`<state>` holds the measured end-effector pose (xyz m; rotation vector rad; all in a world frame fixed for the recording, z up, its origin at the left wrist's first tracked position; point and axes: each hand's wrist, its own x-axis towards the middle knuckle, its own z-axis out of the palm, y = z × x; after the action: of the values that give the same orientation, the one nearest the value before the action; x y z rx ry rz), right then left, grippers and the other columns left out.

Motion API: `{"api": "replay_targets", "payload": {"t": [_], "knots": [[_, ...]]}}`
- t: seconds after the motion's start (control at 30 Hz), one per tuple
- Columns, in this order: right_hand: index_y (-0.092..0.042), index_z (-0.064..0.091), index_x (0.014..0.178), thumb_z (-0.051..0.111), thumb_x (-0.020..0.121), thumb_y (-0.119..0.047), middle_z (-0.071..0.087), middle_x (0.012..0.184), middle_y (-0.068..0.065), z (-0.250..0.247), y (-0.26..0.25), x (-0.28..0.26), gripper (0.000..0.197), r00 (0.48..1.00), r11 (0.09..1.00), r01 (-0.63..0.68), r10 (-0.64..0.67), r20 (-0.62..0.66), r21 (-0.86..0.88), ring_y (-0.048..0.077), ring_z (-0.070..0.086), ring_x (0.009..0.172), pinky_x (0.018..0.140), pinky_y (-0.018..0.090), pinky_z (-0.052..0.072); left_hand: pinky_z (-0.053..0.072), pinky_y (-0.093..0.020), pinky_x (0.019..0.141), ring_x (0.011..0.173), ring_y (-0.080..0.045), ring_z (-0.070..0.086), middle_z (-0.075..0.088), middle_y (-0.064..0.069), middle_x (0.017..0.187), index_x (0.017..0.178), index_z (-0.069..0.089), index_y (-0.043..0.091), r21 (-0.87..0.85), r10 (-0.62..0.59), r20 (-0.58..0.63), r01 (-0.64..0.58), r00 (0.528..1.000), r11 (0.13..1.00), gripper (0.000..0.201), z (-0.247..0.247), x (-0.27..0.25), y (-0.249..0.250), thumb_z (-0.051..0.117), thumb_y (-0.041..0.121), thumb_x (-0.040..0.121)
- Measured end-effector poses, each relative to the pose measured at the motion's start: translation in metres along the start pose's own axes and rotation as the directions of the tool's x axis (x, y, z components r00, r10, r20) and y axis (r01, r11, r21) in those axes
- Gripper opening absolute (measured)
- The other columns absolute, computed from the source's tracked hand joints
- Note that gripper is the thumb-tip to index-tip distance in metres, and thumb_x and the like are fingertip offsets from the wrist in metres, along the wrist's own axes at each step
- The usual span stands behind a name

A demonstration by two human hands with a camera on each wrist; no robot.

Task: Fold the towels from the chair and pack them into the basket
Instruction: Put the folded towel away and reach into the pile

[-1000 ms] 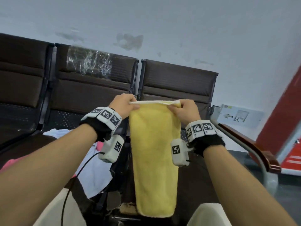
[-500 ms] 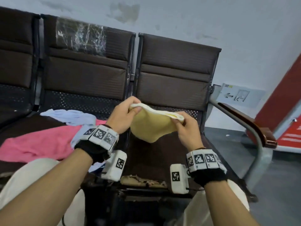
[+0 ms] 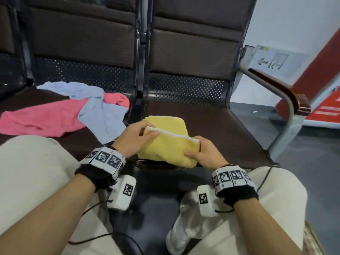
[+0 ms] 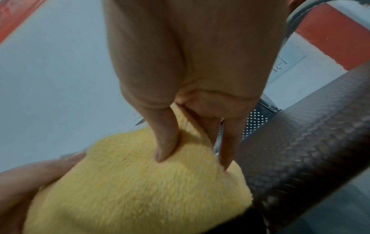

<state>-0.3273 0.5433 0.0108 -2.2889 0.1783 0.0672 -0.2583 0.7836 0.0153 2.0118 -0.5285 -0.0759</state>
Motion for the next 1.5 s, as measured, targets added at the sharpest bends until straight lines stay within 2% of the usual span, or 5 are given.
{"api": "replay_targets", "payload": {"t": [0.67,1.0,1.2,1.37,1.5], "knots": [[-0.017,0.053,0.117,0.066,0.086,-0.028,0.062,0.104,-0.001,0.001,0.005,0.177,0.036,0.983,0.984,-0.18,0.178,-0.054,-0.019,0.02,0.061,0.101,0.086,0.038,0.052,0.041,-0.031,0.046,0.051,-0.017,0.045,0.047,0.009,0.076,0.13,0.039,0.04,0.057,-0.206,0.066,0.202,0.976,0.978,0.075,0.004,0.147,-0.077,0.061,-0.005,0.074],[-0.022,0.057,0.112,0.069,0.082,-0.032,0.048,0.107,-0.006,-0.005,0.0,0.125,0.033,0.928,0.842,0.361,-0.278,0.25,-0.402,0.01,0.048,0.1,0.091,0.028,0.044,0.036,-0.027,0.095,0.126,-0.024,0.039,0.029,-0.007,0.141,0.146,0.024,0.029,0.282,-0.309,0.08,0.276,0.948,0.919,0.085,0.012,0.137,-0.081,0.071,0.014,0.076],[-0.022,0.039,0.136,0.062,0.081,-0.02,0.041,0.132,-0.001,0.002,0.008,0.101,0.059,0.869,0.705,0.422,-0.135,0.477,-0.57,0.02,0.041,0.124,0.1,0.037,0.042,0.04,-0.025,0.092,0.103,-0.012,0.05,0.048,0.007,0.105,0.104,0.061,0.029,0.326,-0.082,0.17,0.022,0.982,0.945,0.021,0.012,0.097,-0.056,0.065,0.026,0.084],[-0.017,0.058,0.113,0.051,0.088,-0.017,0.061,0.113,0.008,0.001,-0.001,0.106,0.026,0.906,0.741,0.397,-0.221,0.361,-0.542,0.03,0.055,0.107,0.088,0.04,0.046,0.036,-0.032,0.103,0.118,-0.011,0.041,0.044,0.007,0.122,0.133,0.047,0.023,0.606,-0.204,0.424,-0.109,0.882,0.788,0.077,0.015,0.077,-0.049,0.054,0.072,0.073],[-0.014,0.059,0.1,0.045,0.089,-0.015,0.063,0.096,0.01,-0.006,-0.008,0.104,0.017,0.926,0.791,0.346,-0.201,0.319,-0.505,0.031,0.057,0.095,0.08,0.04,0.047,0.043,-0.039,0.094,0.113,-0.019,0.048,0.047,0.003,0.119,0.123,0.048,0.022,0.702,-0.153,0.377,-0.174,0.913,0.69,0.049,0.015,0.072,-0.044,0.064,0.041,0.08]]}}
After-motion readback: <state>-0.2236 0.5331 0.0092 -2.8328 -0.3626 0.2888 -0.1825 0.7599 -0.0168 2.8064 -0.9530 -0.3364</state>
